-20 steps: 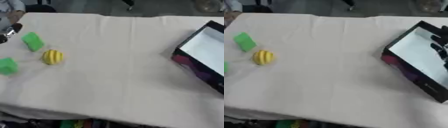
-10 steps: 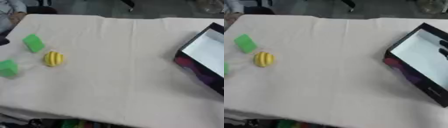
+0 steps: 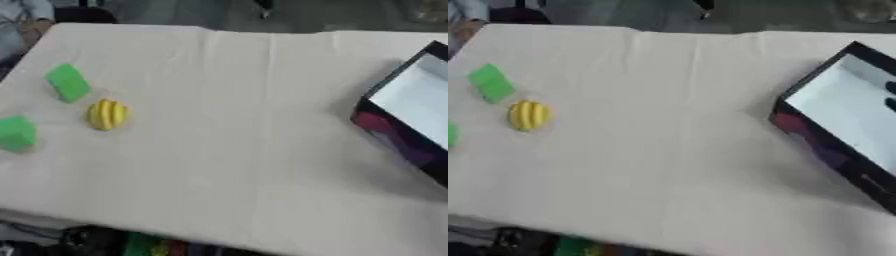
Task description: Pick up the objects with one hand, pass them to the other hand, and then place them into the box on the other side of the table.
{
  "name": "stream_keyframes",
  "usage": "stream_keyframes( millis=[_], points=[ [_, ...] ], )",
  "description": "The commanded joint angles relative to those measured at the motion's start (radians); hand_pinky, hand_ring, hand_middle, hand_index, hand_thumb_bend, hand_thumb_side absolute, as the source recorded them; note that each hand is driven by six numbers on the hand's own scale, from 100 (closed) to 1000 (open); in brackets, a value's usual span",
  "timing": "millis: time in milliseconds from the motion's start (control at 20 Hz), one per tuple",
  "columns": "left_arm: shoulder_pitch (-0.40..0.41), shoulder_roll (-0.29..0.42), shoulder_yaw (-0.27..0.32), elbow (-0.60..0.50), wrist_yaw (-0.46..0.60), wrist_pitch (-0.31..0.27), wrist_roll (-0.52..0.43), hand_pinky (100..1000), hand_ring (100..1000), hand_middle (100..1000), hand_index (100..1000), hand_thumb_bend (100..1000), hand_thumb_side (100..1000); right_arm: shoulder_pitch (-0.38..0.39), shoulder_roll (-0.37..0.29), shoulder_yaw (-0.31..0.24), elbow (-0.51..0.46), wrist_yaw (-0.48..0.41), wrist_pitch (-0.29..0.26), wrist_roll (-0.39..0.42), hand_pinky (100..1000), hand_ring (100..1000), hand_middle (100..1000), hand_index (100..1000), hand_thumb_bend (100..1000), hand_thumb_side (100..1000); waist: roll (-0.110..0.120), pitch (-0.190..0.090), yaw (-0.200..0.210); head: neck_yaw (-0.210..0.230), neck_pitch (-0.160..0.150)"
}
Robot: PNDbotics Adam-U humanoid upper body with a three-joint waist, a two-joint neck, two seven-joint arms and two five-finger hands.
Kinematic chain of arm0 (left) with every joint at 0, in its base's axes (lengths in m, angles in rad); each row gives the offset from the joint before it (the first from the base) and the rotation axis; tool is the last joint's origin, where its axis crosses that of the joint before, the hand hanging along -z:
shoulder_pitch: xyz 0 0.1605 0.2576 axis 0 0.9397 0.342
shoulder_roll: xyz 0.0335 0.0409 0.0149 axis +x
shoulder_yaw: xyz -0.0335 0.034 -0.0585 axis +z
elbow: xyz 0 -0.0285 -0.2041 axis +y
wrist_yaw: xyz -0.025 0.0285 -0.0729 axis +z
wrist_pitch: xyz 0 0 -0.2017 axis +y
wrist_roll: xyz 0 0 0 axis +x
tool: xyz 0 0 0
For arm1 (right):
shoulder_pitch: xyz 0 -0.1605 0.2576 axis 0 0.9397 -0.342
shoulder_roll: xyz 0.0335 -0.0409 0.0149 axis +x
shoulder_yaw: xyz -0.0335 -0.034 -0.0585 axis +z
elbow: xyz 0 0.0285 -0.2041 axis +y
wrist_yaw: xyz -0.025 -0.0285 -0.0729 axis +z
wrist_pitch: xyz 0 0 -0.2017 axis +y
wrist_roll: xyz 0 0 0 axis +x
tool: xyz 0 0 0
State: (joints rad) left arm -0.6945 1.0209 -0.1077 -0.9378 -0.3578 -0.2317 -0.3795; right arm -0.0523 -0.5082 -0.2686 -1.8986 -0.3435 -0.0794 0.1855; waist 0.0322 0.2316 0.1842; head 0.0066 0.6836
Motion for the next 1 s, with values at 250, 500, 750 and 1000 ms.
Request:
stream_keyframes(
  millis=[250,500,750,1000],
  points=[
    [-0.035,0.053,0.050,0.071,-0.080,-0.062,-0.122,894,873,789,868,867,320,-0.003,-0.036,-0.004,-0.022,0.009,-0.006,0.001,1000,1000,1000,1000,100,585,-0.011,0.008,0.006,0.034,-0.018],
    [-0.050,0.047,0.068,0.085,-0.109,-0.052,-0.212,907,889,796,862,884,282,-0.003,-0.036,-0.003,-0.022,0.011,-0.007,0.001,1000,1000,1000,1000,100,584,-0.012,0.009,0.007,0.039,-0.017],
    [-0.061,0.041,0.083,0.083,-0.129,-0.035,-0.305,906,890,797,860,890,220,-0.004,-0.035,-0.003,-0.022,0.012,-0.008,-0.001,1000,1000,1000,1000,100,585,-0.014,0.011,0.010,0.051,-0.010],
    [-0.068,0.037,0.089,0.081,-0.161,-0.023,-0.395,908,893,798,858,905,180,-0.006,-0.032,-0.002,-0.020,0.015,-0.005,0.001,1000,1000,1000,1000,100,587,-0.016,0.017,0.013,0.050,-0.012]
  ],
)
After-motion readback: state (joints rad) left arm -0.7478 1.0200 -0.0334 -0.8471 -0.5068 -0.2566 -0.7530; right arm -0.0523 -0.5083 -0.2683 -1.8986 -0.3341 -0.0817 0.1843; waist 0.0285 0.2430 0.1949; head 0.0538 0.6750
